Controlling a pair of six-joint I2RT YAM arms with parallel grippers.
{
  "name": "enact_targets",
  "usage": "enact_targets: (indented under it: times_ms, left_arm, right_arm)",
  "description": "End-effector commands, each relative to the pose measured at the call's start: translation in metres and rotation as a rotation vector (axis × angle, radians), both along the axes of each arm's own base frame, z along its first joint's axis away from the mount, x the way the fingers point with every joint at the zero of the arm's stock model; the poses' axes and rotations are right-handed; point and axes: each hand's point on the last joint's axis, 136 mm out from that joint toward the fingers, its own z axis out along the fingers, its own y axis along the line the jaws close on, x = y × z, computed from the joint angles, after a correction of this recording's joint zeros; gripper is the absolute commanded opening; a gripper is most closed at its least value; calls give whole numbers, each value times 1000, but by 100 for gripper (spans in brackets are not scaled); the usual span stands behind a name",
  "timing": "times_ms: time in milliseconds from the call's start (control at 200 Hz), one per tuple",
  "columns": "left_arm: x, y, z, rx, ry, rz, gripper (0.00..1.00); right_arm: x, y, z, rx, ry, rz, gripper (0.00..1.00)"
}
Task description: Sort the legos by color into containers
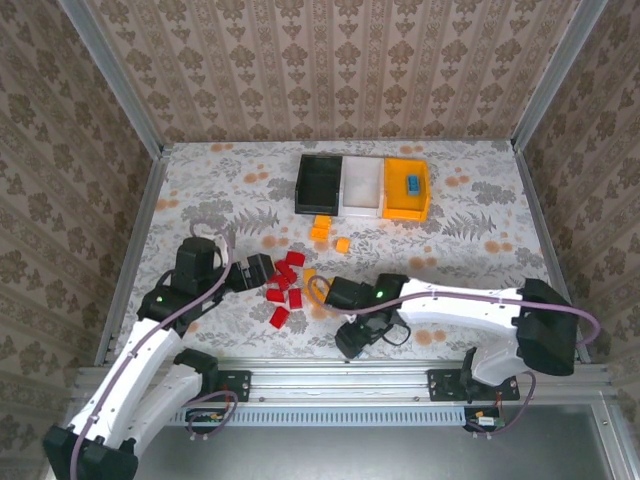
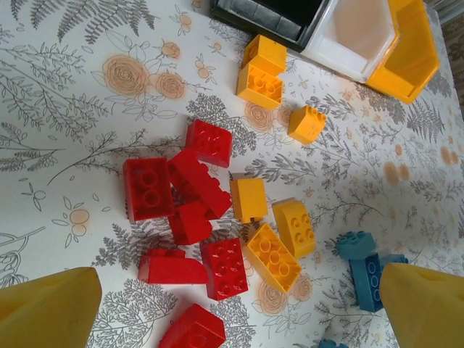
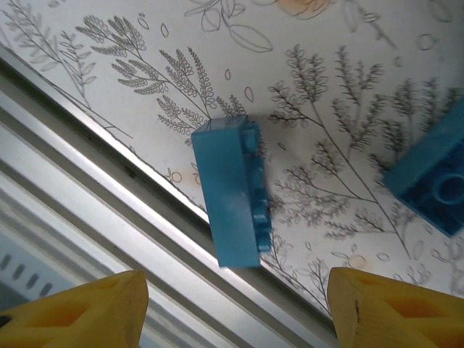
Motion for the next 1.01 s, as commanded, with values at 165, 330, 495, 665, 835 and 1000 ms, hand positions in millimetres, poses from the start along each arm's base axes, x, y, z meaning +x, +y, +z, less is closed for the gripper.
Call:
enact_targets:
  times_ms: [165, 330, 495, 665, 835, 1000]
  left_arm:
    - [-11, 5, -15, 2, 61, 24, 100]
    - [-11, 6, -12, 13, 59, 20, 100]
    - [-12, 7, -14, 19, 65, 19, 100]
    - [-12, 8, -14, 22, 64, 21, 100]
    - [-7, 6, -10, 20, 58, 18, 100]
    - [0, 3, -3, 24, 44, 2, 100]
  right_arm:
    - [4, 9, -31, -59, -38, -14, 65]
    - [8, 11, -47, -90, -46, -15, 56]
    - [13, 9, -56, -116, -65, -26, 42]
    - [22, 4, -42, -125, -118, -41, 22]
    - [59, -4, 8, -51, -192, -113, 21]
    - [153, -47, 83, 55, -305, -333, 21]
